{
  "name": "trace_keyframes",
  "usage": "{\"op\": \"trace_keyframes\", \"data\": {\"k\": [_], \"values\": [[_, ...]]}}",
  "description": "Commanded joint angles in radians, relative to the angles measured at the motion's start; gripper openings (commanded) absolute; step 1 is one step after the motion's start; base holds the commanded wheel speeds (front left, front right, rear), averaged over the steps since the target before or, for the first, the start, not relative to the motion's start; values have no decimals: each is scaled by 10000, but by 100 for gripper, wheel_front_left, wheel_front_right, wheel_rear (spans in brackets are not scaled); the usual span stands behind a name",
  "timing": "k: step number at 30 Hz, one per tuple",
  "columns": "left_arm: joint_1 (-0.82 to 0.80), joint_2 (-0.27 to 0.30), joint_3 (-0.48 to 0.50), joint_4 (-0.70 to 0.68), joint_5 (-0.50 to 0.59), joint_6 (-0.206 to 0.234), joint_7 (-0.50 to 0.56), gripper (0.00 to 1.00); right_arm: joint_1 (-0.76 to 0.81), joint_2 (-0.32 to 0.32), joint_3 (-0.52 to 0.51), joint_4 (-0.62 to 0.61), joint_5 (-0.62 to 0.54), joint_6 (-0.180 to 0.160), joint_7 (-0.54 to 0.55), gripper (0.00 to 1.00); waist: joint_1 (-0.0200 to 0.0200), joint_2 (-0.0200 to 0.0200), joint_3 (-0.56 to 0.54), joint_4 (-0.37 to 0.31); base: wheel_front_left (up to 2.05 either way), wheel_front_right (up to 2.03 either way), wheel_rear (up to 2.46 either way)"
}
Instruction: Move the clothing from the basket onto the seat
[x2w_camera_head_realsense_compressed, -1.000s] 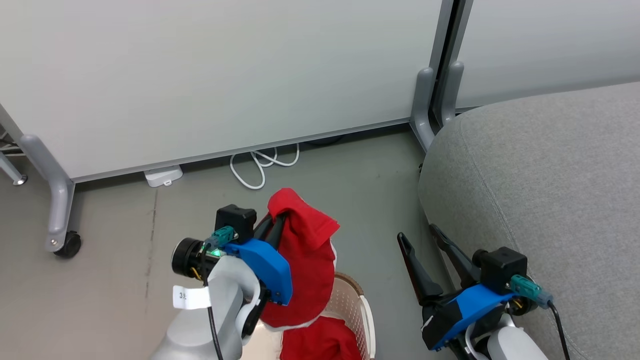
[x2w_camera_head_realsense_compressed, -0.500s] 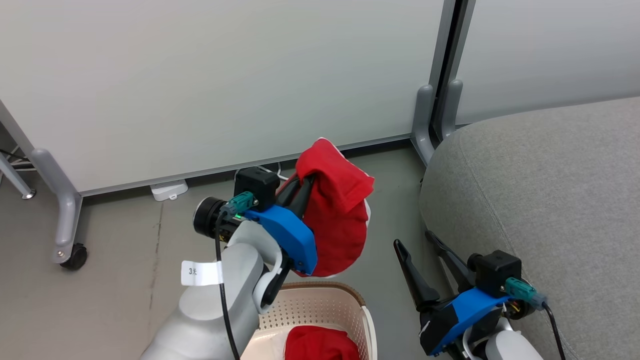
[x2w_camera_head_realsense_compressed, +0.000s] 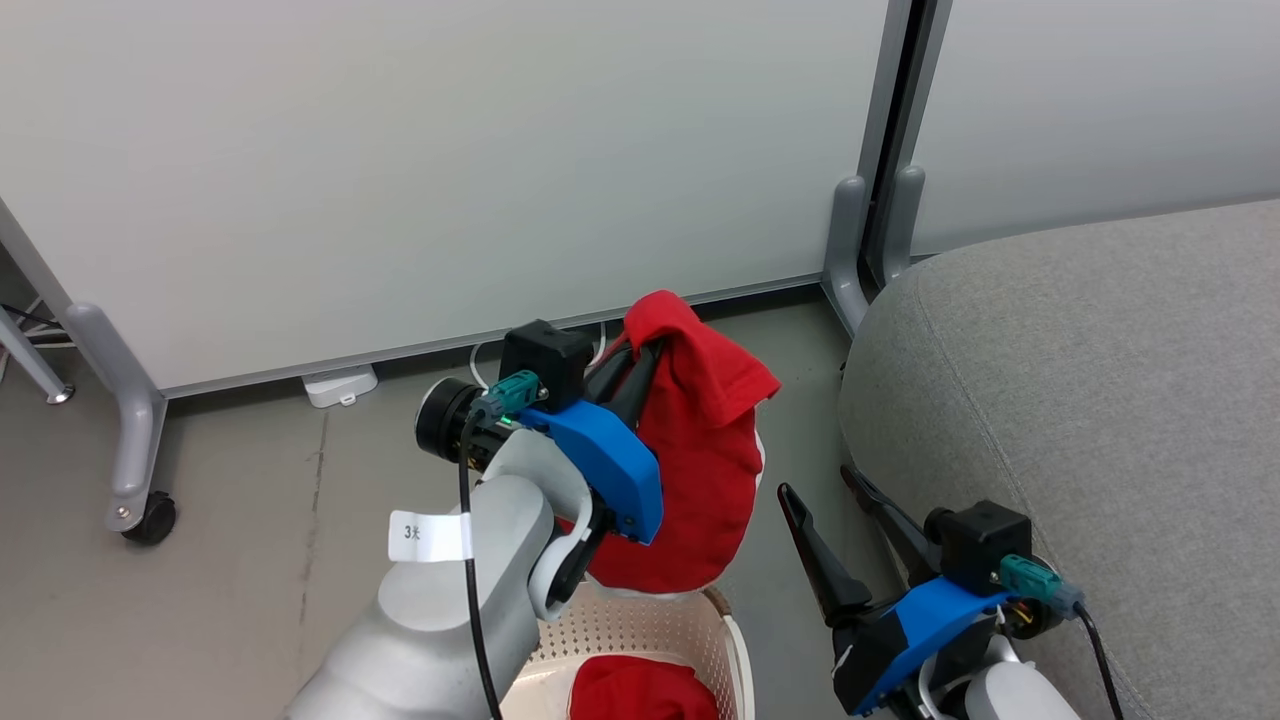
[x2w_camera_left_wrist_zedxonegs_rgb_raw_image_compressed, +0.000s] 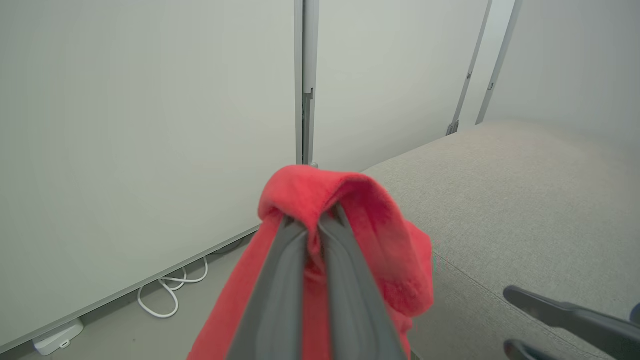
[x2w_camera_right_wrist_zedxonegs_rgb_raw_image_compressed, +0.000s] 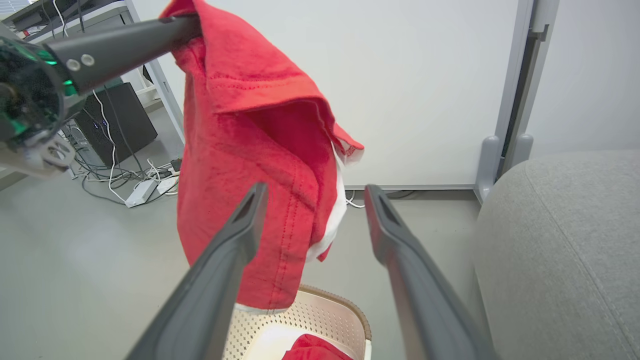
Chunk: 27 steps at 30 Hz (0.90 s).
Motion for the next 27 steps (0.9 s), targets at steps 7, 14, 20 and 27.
{"op": "trace_keyframes", "data": {"k": [7, 14, 20, 27], "values": [[-182, 8, -328, -8, -244, 80, -64, 0, -445, -38, 387, 121, -239, 5, 207, 100, 0, -1, 89, -43, 0, 0, 0], [-296, 8, -624, -56, -434, 44, -70, 0, -1595, -38, 1300, 1164, -206, 5, 371, 100, 0, -1, 185, -87, 0, 0, 0], [-384, 11, -908, -142, -627, 45, -60, 0, -2582, -37, 2018, 2282, 114, 5, 300, 100, 0, -1, 225, -65, 0, 0, 0], [-441, 11, -1241, -236, -845, 39, -48, 0, -3481, -38, 2578, 3400, 167, 5, 32, 100, 0, -1, 211, 4, 0, 0, 0]]}}
